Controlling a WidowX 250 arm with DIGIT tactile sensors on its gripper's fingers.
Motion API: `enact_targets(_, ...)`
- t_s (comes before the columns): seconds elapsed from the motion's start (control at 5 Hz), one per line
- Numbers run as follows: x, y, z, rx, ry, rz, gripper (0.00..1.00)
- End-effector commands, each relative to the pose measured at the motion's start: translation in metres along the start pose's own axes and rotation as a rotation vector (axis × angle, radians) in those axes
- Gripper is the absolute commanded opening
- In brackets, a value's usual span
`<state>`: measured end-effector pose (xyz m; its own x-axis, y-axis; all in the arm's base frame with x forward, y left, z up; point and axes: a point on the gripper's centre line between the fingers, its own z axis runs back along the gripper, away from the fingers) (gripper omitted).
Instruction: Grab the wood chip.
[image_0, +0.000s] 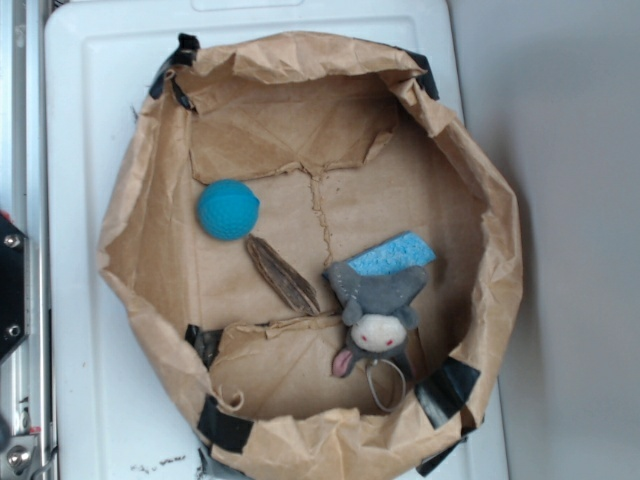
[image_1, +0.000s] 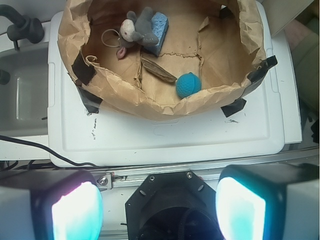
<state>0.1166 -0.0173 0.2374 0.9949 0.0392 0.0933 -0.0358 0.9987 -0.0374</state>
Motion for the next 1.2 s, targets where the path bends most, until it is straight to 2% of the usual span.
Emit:
enact_targets(0.0, 0.000, 0.000, 0.000, 0.000, 0.000, 0.000, 1.00)
enact_targets(0.2, 0.050, 0.024, -0.014, -0.036, 0.051, -0.065, 1.00)
enact_targets(0.4, 0.102, 0.033, -0.023, -0.029, 0.057, -0.151, 1.00)
enact_targets(1.0, 0.102, 0.033, -0.023, -0.029, 0.057, -0.151, 1.00)
